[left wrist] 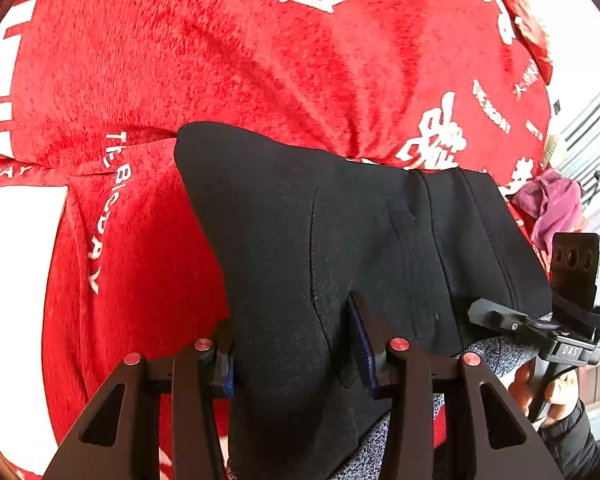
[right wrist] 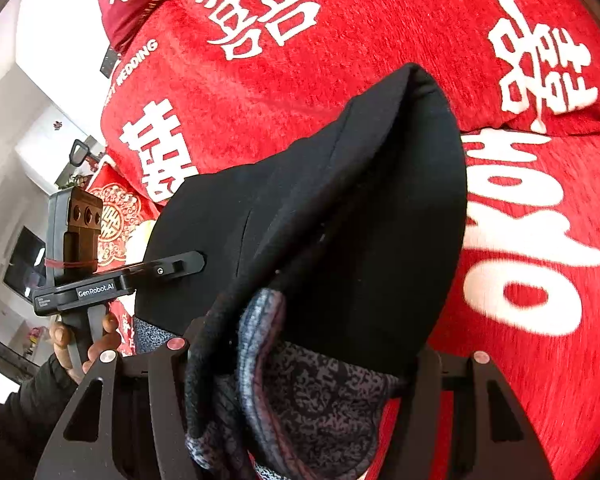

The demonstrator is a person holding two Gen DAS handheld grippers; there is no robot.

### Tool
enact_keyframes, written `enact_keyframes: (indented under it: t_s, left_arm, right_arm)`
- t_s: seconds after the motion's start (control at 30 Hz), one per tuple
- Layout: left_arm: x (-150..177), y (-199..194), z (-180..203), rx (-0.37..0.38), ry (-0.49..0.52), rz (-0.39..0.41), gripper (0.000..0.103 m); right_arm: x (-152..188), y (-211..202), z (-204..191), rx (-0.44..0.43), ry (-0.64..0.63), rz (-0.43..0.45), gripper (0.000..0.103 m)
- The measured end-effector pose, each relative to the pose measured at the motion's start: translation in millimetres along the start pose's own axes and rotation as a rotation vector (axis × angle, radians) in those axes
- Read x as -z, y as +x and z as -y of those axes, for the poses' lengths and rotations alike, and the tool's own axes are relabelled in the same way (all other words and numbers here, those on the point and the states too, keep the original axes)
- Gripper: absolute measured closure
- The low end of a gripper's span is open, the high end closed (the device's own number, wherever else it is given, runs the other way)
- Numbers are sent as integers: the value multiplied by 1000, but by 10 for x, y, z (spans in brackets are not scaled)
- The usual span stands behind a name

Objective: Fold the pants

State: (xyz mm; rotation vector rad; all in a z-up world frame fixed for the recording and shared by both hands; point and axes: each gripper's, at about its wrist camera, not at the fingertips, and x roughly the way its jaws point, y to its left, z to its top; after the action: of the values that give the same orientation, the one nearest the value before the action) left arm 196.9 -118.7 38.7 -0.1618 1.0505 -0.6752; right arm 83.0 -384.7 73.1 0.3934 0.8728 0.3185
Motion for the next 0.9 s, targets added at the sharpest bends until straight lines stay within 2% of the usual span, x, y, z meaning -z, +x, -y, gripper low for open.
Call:
enact_keyframes:
  t_s: [0.33,0.43,0.5,0.53,0.57,0.63,0.67,0.7,0.77,0.83,0.9]
  left_arm:
    - [-19,547,-350,-17,-59,-88,57]
    - [27,587,-463,16,-78,-83,50]
    - [48,632,-522,16,-93,-96,43]
    - [61,647,-567,15,-112,-103,40]
    - [70,642,-594,23,-126,-107,40]
    - [72,552,-613,12,-139,-106,40]
    - [65,493,-592,-8,-127,-99,40]
    - [58,364,-546,-50,-102,-69,40]
    - [49,165,-482,-83,-71,-19,40]
    - [70,-73,-403,-84,-72,34,40]
    - [151,-228,-287,-43,-68,69,40]
  right_arm:
    - [-79,557,417,27,75,-86,38]
    - [-80,602,564,19,114,-80,38]
    - [-60,643,648,16,132,-91,34]
    - [-48,668,679,28,141,-102,29]
    - [-35,697,714,37,161,-117,22]
    - [-12,687,777,47,205,-120,19]
    - [3,631,797,51,228,-108,19]
    - [14,534,789,74,237,-83,19]
    - [16,341,708,139,222,-26,18]
    - [30,115,550,206,169,41,15]
    - [105,-43,216,254,32,87,10]
